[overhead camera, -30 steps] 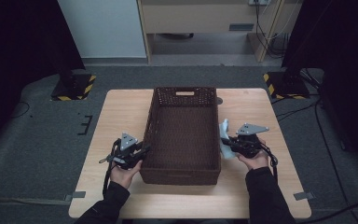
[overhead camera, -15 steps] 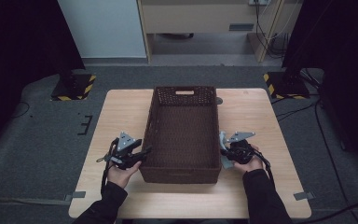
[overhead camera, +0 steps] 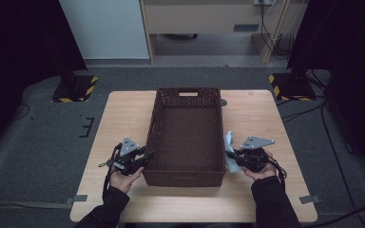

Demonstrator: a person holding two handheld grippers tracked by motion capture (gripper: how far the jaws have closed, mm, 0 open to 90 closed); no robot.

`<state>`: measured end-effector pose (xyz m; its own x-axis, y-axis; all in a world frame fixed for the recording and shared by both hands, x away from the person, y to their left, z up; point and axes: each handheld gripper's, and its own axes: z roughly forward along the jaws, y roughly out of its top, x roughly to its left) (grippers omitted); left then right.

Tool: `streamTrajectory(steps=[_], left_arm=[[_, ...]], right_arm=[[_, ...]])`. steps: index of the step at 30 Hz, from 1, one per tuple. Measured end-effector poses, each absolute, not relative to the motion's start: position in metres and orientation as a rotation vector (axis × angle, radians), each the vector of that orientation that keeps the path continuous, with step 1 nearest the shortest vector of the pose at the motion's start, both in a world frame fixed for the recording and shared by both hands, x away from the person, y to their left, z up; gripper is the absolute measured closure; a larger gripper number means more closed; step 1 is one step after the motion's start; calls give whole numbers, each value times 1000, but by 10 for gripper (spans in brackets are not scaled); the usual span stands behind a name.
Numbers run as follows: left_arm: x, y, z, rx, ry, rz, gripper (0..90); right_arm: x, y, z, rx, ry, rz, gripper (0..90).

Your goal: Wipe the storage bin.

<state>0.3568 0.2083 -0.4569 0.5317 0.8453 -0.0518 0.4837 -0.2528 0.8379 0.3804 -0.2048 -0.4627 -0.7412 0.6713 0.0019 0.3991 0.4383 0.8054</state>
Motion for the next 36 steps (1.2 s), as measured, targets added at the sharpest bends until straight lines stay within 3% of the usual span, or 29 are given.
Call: streamTrajectory(steps=[8,17,23,26,31,36], left_arm=[[356,205,-456,1885,1128,563,681],[366,201,-456,1877,1157,585,685],[368,201,-456,1874,1148,582,678],[369,203,-457,1872,1138,584,652],[368,206,-457,1883,1113,597,530],[365,208,-456,1919,1063,566,516]], right_arm=[[388,-196,-499,1004,2495,1066,839],[378,-203,-450,880,2328,1266,838],[381,-200,-463,890,2387,1174,839],[384,-199,-481,921,2444,1104,839],[385,-197,-499,970,2508,1032,839],[375,-202,-480,950,2430,1143,838]])
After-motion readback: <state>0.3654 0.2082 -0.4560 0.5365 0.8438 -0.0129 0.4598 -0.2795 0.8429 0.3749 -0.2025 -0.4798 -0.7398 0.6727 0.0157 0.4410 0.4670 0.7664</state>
